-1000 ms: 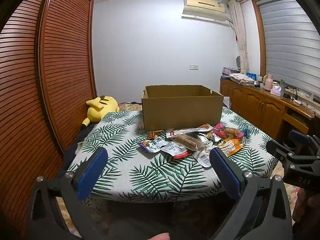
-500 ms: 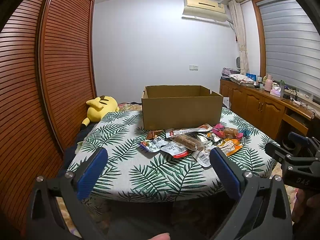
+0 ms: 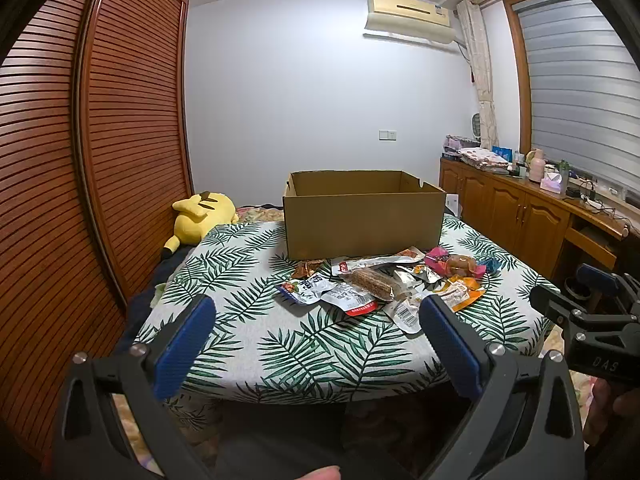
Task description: Organize snacks
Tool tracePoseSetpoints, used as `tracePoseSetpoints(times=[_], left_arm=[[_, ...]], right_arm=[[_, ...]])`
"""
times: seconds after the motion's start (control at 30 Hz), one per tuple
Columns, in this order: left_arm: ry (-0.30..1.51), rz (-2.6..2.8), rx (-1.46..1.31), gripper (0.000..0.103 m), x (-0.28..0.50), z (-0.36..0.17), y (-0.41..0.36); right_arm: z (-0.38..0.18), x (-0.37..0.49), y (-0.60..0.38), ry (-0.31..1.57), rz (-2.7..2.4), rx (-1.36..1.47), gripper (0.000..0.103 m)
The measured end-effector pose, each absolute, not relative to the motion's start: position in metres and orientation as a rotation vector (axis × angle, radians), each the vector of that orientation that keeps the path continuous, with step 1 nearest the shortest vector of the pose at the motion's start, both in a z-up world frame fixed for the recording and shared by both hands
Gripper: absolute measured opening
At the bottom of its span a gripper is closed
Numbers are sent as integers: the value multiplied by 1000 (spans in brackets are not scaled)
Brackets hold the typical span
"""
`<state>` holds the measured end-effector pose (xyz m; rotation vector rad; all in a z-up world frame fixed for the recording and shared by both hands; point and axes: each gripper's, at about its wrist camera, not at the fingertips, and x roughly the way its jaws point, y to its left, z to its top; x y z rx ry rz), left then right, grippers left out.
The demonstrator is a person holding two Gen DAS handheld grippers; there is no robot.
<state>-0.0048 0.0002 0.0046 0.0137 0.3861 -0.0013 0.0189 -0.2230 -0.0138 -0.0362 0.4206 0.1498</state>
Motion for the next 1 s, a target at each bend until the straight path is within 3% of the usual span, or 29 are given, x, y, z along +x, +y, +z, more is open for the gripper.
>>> tracePoseSetpoints(times=[1.0], left_arm=[[387,0,15,103,-4,8,3]], right_arm=[[-10,17,-221,408,158,-32,103]])
